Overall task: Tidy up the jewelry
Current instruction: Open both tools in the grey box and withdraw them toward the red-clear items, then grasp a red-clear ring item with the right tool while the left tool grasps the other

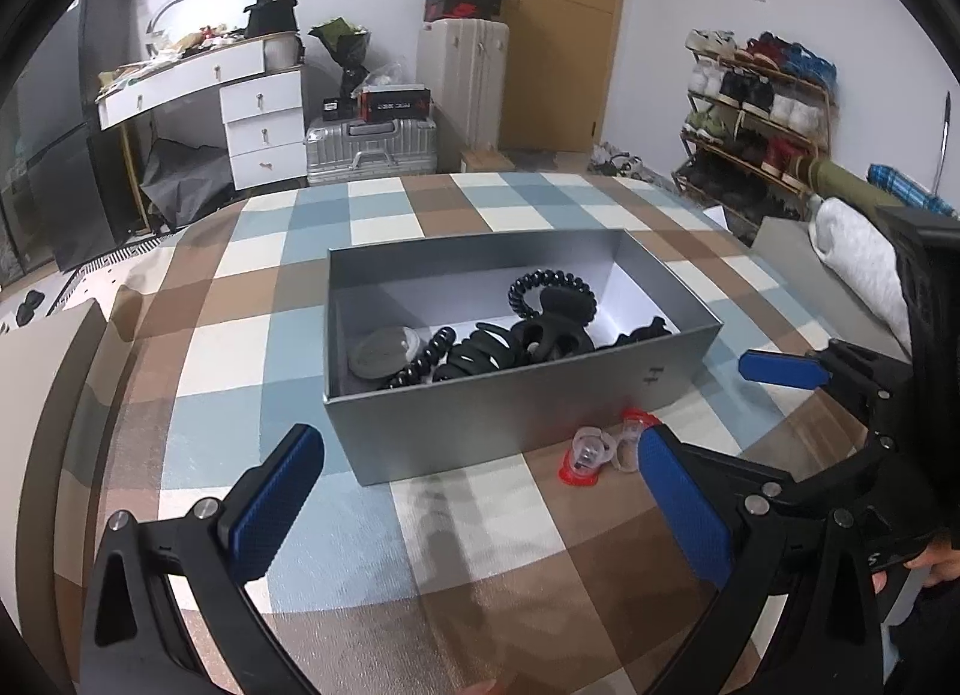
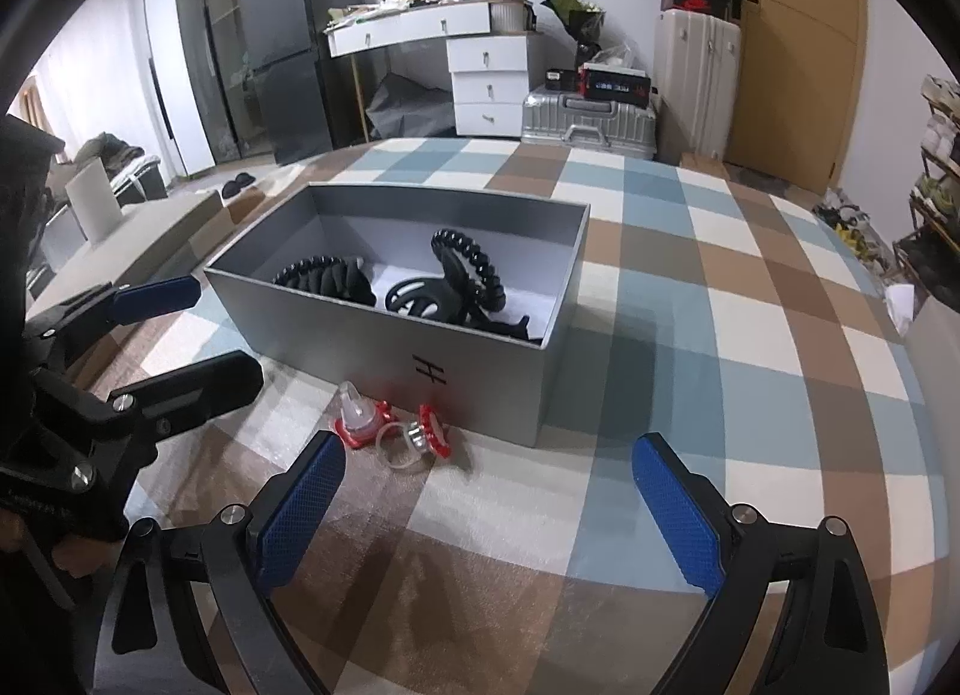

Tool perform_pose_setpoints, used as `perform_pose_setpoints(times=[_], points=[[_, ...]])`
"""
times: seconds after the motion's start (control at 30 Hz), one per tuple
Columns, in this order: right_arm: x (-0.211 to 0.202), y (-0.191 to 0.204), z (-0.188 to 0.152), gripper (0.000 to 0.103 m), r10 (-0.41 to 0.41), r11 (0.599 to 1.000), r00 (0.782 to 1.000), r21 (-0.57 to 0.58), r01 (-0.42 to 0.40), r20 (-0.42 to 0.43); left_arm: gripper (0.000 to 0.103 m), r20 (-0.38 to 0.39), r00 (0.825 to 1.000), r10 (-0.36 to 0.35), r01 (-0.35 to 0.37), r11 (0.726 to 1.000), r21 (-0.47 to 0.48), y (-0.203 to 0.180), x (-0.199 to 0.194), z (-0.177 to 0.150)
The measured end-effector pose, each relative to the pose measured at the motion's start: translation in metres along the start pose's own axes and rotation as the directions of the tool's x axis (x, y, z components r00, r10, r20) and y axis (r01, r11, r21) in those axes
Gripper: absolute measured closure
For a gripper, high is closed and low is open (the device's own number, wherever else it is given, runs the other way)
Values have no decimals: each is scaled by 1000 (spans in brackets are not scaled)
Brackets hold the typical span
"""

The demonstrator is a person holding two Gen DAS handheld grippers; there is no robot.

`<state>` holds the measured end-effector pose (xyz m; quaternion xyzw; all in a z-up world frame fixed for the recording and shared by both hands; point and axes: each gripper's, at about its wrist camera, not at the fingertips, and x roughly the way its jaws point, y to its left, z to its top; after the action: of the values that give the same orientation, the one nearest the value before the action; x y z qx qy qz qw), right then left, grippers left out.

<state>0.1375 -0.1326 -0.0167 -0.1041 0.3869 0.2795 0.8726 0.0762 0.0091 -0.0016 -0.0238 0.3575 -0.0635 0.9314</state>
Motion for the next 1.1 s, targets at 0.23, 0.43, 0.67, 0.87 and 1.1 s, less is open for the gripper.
perform_pose_setpoints(times=[0.23,0.43,0.67,0.87,1.1], points=[[5,7,-2,12,9,1000,1000,-24,-9,-18,1,-12,1000,-18,18,999,-28,10,-2,1],[12,16,-4,33,37,997,998,-58,-41,-59,1,-18,999,-43,41,996,-84,18,-2,2],[21,29,-8,44,53,992,995,-109,-63,-89,1,-30,999,-31,30,998,-59,13,1,1],[24,30,-4,65,44,992,996,-115,-53,-78,1,-47,998,-38,36,999,-39,11,3,0],[20,31,-4,74,76,989,995,-119,-82,-60,1,-62,997,-48,46,998,-31,10,4,-1]])
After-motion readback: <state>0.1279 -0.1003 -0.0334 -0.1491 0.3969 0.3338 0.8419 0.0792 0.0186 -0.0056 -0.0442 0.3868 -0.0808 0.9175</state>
